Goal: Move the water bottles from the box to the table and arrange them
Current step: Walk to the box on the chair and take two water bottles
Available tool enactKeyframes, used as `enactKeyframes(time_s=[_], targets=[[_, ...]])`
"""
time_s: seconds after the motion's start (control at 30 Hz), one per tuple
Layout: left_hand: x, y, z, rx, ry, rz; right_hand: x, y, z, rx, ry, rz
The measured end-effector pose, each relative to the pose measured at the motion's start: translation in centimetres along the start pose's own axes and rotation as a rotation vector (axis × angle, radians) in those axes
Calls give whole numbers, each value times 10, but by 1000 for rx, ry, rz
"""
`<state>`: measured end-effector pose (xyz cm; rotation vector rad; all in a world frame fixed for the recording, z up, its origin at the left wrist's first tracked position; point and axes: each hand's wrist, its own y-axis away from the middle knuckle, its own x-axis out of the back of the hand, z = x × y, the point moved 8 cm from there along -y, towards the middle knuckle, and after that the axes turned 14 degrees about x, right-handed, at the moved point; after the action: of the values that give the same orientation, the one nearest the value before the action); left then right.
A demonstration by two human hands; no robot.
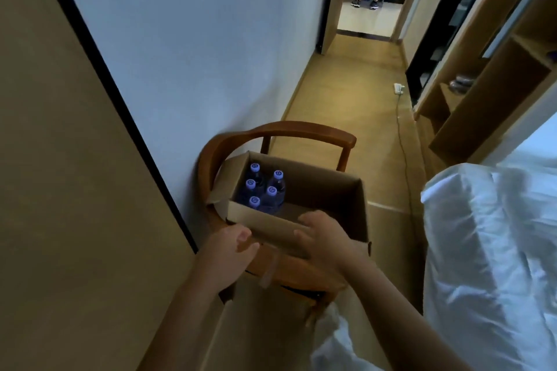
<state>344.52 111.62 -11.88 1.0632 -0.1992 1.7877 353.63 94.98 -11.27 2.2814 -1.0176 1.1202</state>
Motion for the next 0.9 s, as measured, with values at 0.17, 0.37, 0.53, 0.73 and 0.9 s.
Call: enactKeyframes(time_s=[0.17, 0.37, 0.53, 0.73, 0.9], targets=[[-10, -67, 21, 110, -5, 68, -15, -102, 49, 111, -29, -82], [-27, -128, 35, 327, 59, 94, -60, -203, 98, 182, -21, -305], [-51, -139, 28, 467, 121, 71, -103, -241, 123, 194, 45, -490], [-66, -139, 6, 592, 130, 14, -148, -255, 138, 161, 62, -608], [-67, -147, 13, 555, 112, 18, -142, -265, 132, 279, 176, -499]])
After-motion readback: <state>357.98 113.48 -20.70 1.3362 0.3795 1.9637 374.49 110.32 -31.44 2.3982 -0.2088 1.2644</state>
